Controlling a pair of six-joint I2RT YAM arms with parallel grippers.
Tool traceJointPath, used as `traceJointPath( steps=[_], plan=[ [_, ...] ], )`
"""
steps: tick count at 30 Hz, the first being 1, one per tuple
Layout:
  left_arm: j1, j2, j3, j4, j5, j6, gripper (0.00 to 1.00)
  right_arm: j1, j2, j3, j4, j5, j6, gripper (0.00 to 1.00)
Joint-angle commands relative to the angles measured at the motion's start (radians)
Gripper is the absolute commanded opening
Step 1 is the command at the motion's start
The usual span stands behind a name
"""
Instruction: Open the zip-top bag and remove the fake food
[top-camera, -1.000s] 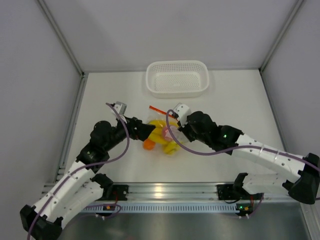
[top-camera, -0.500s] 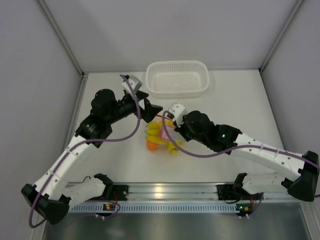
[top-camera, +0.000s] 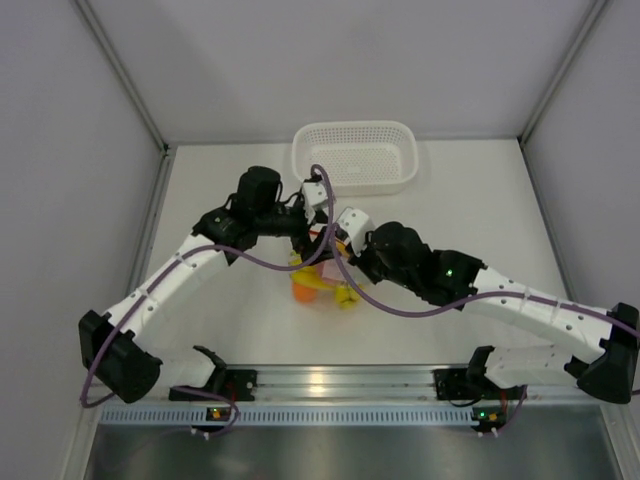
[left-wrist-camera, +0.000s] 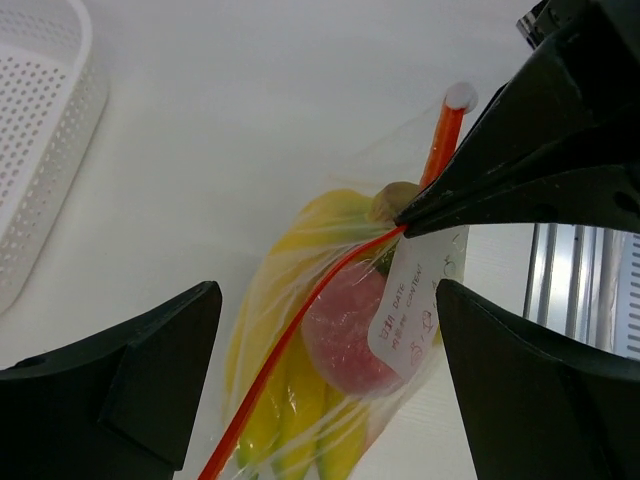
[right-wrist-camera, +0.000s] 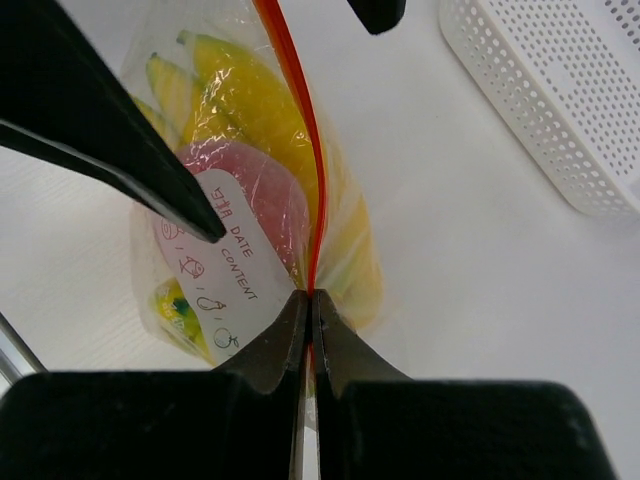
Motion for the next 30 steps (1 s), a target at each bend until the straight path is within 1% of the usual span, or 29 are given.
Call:
traceJointPath(
  steps=[1,2,3,7,9,11,12,13,14,15,18,27,28,30],
  plan=[
    [-0.063,0.047,0.062,-0.106,-0.063,0.112,0.94,0.020,-0.030,0.025,0.057,-0.028,-0.024,0.00],
    [-0.078,0.053,0.070,-0.116,-0.105,0.116,0.92,0.020,-0.031,0.027,0.056,-0.031,-0.024,0.00],
    [-0.092,0.057,0.074,-0.121,-0.107,0.122,0.90,0.020,-0.030,0.027,0.054,-0.039,-0.027,0.00],
    [-0.117,0.074,0.094,-0.155,-0.128,0.130,0.87,0.023,-0.039,0.027,0.053,-0.040,-0.030,0.00],
    [-0.118,0.096,0.111,-0.199,-0.128,0.142,0.80,0.025,-0.050,0.025,0.054,-0.040,-0.030,0.00],
    [-0.123,0.108,0.119,-0.218,-0.145,0.139,0.63,0.025,-0.060,0.021,0.069,-0.036,-0.030,0.00],
    [-0.126,0.126,0.120,-0.228,-0.154,0.138,0.64,0.023,-0.074,0.010,0.077,-0.036,-0.028,0.00],
    [-0.132,0.131,0.124,-0.227,-0.191,0.126,0.68,0.025,-0.079,0.005,0.083,-0.033,-0.025,0.00],
    [-0.137,0.134,0.128,-0.228,-0.194,0.121,0.72,0.023,-0.082,0.002,0.086,-0.033,-0.021,0.00],
    [-0.138,0.136,0.131,-0.228,-0.196,0.124,0.86,0.025,-0.086,-0.005,0.094,-0.030,-0.021,0.00],
    [-0.141,0.128,0.136,-0.227,-0.193,0.133,0.94,0.023,-0.088,-0.018,0.097,-0.025,-0.019,0.00],
    [-0.141,0.053,0.099,-0.225,-0.237,0.175,0.95,0.019,-0.128,-0.051,0.129,0.003,0.010,0.00],
    [-0.141,0.047,0.097,-0.225,-0.240,0.175,0.98,0.017,-0.129,-0.050,0.125,0.010,0.018,0.00],
    [-0.141,0.036,0.096,-0.224,-0.239,0.176,0.98,0.017,-0.132,-0.048,0.126,0.012,0.022,0.00]
  ],
)
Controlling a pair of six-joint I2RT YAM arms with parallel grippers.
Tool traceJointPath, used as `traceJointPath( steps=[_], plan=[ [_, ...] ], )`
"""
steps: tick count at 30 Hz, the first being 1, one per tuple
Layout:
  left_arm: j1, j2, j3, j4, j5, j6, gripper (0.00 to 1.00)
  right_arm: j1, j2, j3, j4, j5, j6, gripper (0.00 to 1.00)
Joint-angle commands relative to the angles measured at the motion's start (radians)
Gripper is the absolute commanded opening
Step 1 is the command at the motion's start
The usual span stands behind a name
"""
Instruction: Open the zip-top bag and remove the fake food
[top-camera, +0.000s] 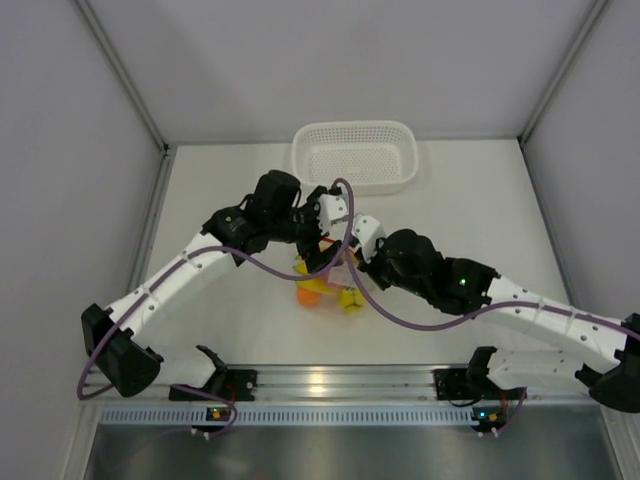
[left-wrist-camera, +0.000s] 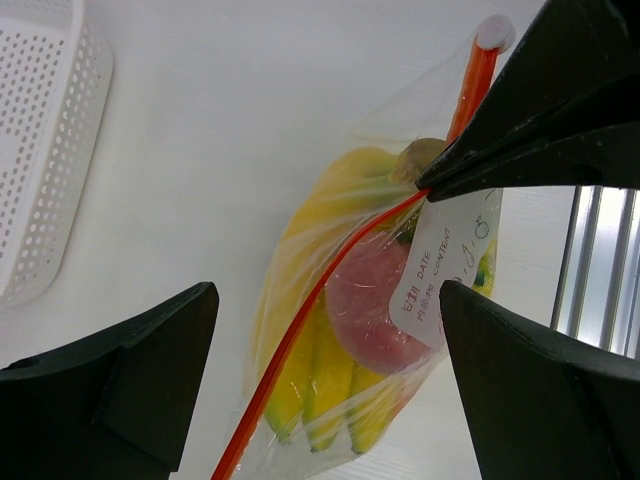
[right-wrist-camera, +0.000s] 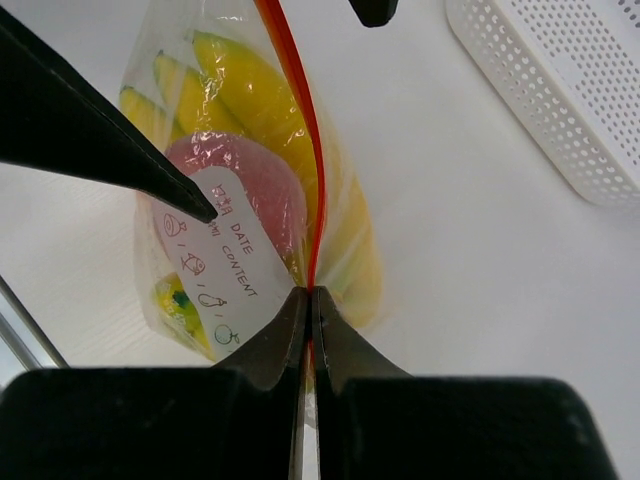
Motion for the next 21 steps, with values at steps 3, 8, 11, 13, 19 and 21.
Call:
traceJointPath(
  steps=[3,8,11,13,19,21],
  plan=[
    [-0.005,-0.015,-0.021,-0.043,-0.009,0.038,0.98,0.015,-0.058,0.025,0.117,0.005,0.014,0.00],
    [-0.005,0.029,-0.024,-0.046,0.008,0.035,0.98,0.015,-0.076,0.023,0.115,-0.036,-0.015,0.00],
    [-0.007,0.040,-0.021,-0.046,-0.007,0.038,0.98,0.015,-0.104,0.008,0.127,-0.070,-0.036,0.00],
    [-0.007,0.041,-0.013,-0.047,0.008,0.034,0.97,0.017,-0.114,-0.001,0.138,-0.087,-0.041,0.00],
    [-0.008,0.043,-0.006,-0.046,0.040,0.024,0.35,0.015,-0.116,-0.016,0.153,-0.092,-0.046,0.00],
    [-0.008,0.044,-0.004,-0.046,0.056,0.024,0.13,0.015,-0.125,-0.026,0.161,-0.098,-0.043,0.00]
  ],
)
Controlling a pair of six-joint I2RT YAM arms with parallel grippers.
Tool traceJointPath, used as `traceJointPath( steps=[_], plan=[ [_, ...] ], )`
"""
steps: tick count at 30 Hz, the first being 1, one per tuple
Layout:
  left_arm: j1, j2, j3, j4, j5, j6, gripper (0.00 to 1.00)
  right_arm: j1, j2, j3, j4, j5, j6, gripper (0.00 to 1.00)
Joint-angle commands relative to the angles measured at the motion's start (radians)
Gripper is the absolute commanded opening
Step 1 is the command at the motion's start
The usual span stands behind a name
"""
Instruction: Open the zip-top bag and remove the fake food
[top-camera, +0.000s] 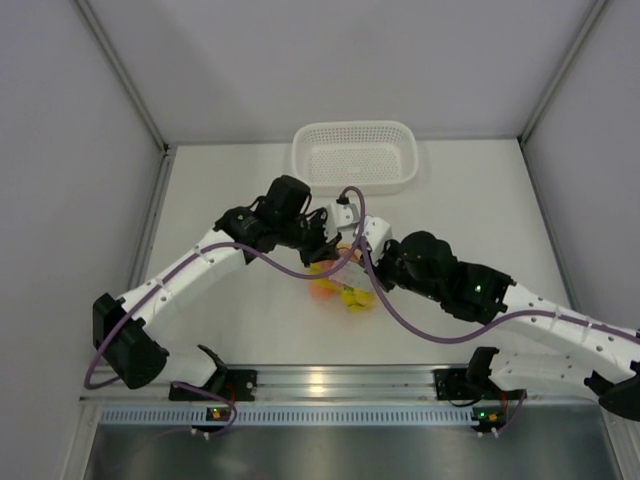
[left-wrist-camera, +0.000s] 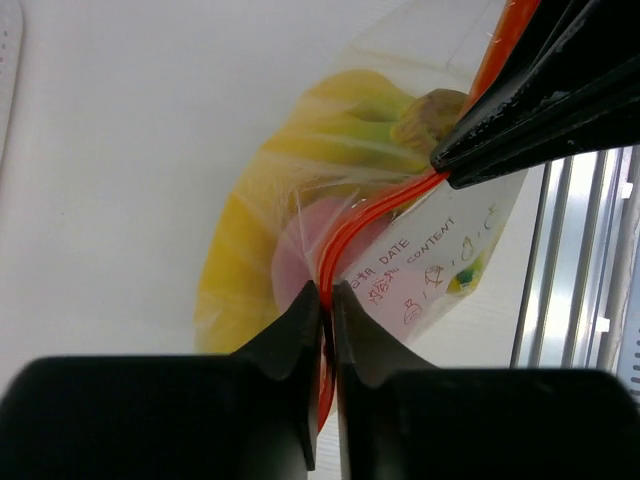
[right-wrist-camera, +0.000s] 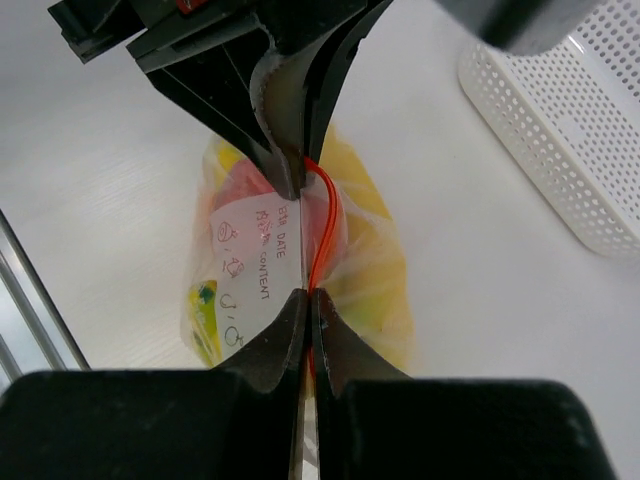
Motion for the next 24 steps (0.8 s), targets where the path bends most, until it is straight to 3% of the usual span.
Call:
traceJointPath(
  steps=[1,4,11,12,13,14,16,21,24],
  plan=[
    [-0.001,0.001,0.014,0.008,0.029,0.013,0.08,0.015,-0.042,-0.003,0.107,-0.025,-0.011,0.00],
    [-0.001,0.004,0.018,0.008,0.041,0.011,0.00,0.017,-0.051,-0.009,0.107,-0.030,-0.009,0.00],
    [-0.001,0.019,0.020,0.008,0.041,0.025,0.00,0.015,-0.086,-0.055,0.125,-0.042,0.006,0.03],
    [-0.001,0.021,0.018,0.008,0.044,0.028,0.00,0.017,-0.097,-0.064,0.127,-0.030,0.020,0.09],
    [-0.001,0.018,0.018,0.007,0.053,0.028,0.00,0.017,-0.113,-0.075,0.128,-0.019,0.029,0.30],
    [-0.001,0.013,0.018,0.008,0.058,0.032,0.00,0.015,-0.152,-0.100,0.124,-0.010,0.040,0.41],
    [-0.001,0.002,0.017,0.008,0.073,0.039,0.00,0.014,-0.204,-0.147,0.132,0.022,0.074,0.55],
    [0.003,-0.021,0.021,0.008,0.104,0.048,0.00,0.005,-0.405,-0.212,0.089,0.113,0.214,0.64],
    [0.003,-0.039,0.030,0.008,0.150,0.048,0.00,0.003,-0.554,-0.307,0.130,0.078,0.284,0.66]
  ],
)
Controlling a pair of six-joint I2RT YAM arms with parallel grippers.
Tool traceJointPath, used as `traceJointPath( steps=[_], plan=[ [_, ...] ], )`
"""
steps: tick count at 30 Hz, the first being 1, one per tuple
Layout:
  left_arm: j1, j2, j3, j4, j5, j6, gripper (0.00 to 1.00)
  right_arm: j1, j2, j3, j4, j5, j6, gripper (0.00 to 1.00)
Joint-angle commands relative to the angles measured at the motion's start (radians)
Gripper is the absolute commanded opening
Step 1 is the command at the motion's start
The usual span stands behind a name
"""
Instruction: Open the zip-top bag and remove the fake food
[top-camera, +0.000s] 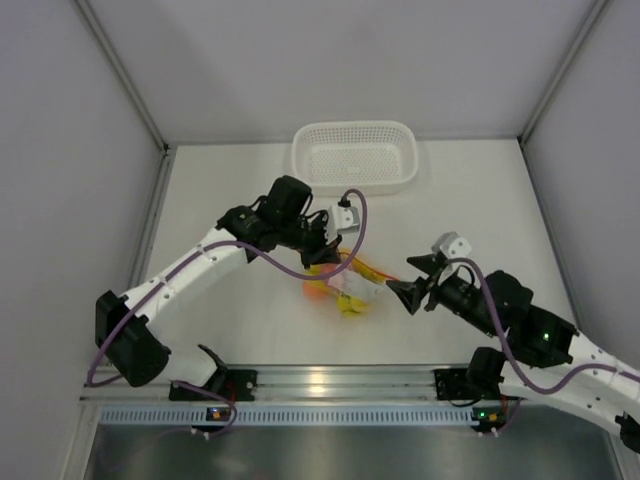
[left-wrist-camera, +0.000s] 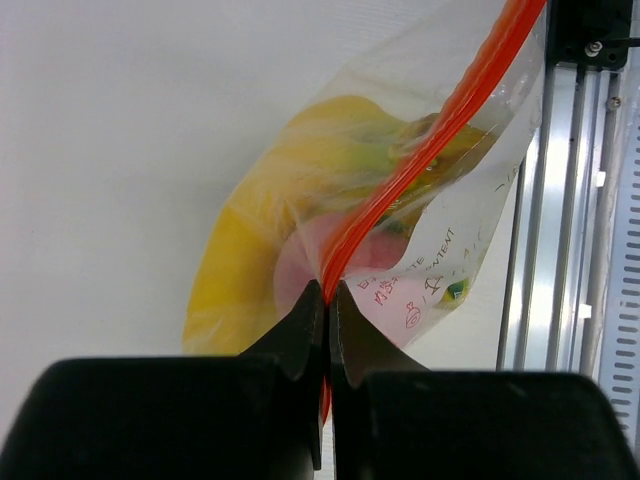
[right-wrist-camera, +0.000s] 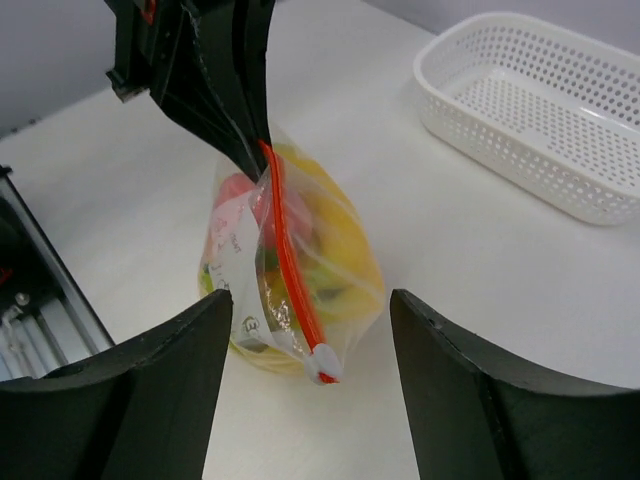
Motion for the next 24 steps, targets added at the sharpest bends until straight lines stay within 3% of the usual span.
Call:
traceJointPath(
  steps=[1,5,12,15,17,19,20,23,24],
  plan=[
    [0.001,-0.061,0.033,0.021,0.097,0.019,0.00,0.004,-0.130,-0.096,0.072,0.013,0.121,0.65],
    [0.009,-0.084,0.067,0.021,0.162,-0.009,0.00,0.005,-0.232,-0.148,0.137,-0.020,0.127,0.62],
    [0.026,-0.090,0.115,0.021,0.212,-0.072,0.00,0.004,-0.251,-0.197,0.264,-0.145,0.108,0.62],
    [0.031,-0.099,0.109,0.021,0.270,-0.064,0.00,0.004,-0.237,-0.221,0.316,-0.121,0.099,0.60],
    [0.031,-0.102,0.109,0.021,0.287,-0.064,0.00,0.004,-0.231,-0.238,0.384,-0.109,0.098,0.52],
    [0.032,-0.098,0.112,0.021,0.293,-0.070,0.00,0.004,-0.228,-0.244,0.428,-0.115,0.102,0.37],
    [0.032,-0.093,0.116,0.021,0.293,-0.075,0.00,0.004,-0.220,-0.243,0.433,-0.122,0.104,0.35],
    [0.038,-0.087,0.132,0.022,0.287,-0.090,0.00,0.004,-0.204,-0.240,0.434,-0.124,0.101,0.36],
    [0.043,-0.085,0.133,0.033,0.282,-0.107,0.00,0.004,-0.208,-0.243,0.436,-0.121,0.101,0.42]
  ],
)
